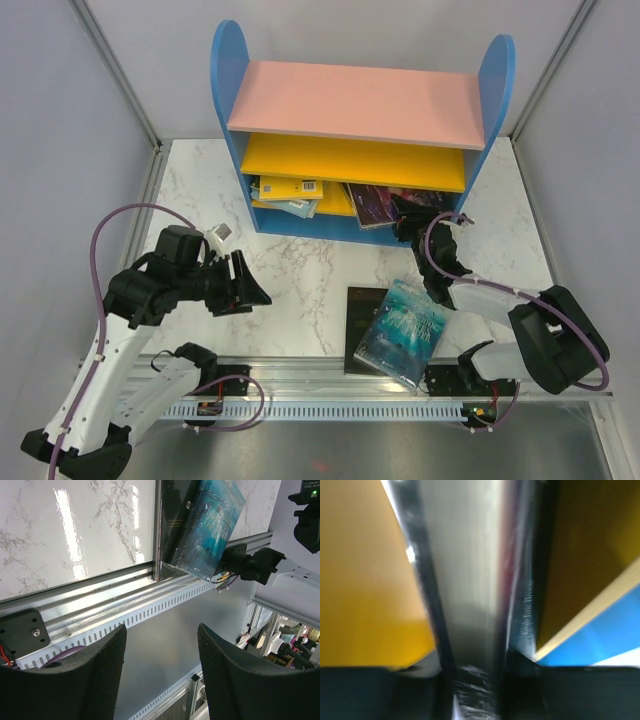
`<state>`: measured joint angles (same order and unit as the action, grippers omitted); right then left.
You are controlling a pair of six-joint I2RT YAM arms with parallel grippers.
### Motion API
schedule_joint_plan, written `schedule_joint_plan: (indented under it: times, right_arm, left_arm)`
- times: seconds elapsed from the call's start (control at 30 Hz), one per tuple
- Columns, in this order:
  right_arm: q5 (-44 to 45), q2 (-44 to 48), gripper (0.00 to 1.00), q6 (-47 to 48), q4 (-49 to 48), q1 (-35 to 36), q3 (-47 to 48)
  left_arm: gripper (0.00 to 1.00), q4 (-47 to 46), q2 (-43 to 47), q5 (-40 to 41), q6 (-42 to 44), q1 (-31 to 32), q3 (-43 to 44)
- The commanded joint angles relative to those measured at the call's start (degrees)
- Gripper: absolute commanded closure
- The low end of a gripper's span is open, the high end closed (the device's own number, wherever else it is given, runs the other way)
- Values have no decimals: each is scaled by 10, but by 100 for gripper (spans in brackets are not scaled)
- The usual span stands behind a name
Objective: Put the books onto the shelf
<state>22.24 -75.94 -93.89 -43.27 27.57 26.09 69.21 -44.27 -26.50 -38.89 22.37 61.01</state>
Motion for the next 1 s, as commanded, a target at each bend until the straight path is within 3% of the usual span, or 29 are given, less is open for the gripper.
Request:
schedule_joint_plan:
  times: [0.0, 0.03, 0.07, 0.1, 0.17, 0.37, 0.57, 0.67, 0.87, 0.97]
  right_arm:
    - [-53, -9, 48, -51, -89, -9, 35]
    - [-71, -14, 40, -51, -81, -17, 46]
    - [-109, -13, 15, -46, -71, -23, 52]
    - [-121, -4, 6, -42, -44, -24, 60]
    - [-140, 14, 2, -22, 0, -26, 69]
    - [-172, 102, 2, 61, 247, -32, 113]
    - [-215, 122, 2, 106, 352, -45, 132]
    - [-222, 133, 9, 118, 371, -54, 121]
    - [-255, 137, 49, 147, 422, -62, 133]
    - [-245, 156, 60, 158, 432, -62, 143]
  left_arm:
    - [37, 1, -3, 7, 21, 1, 12]
    - [37, 0, -4, 7, 20, 2, 11]
    - [38, -1, -4, 6, 20, 1, 10]
    - [38, -3, -6, 6, 20, 1, 9]
    - [38, -3, -6, 7, 22, 1, 9]
    - [38, -5, -10, 12, 24, 1, 7]
    - [38, -13, -17, 8, 24, 1, 6]
    - [38, -13, -19, 8, 24, 1, 5]
    - [39, -14, -18, 7, 26, 1, 5]
    - [39, -12, -17, 8, 26, 1, 4]
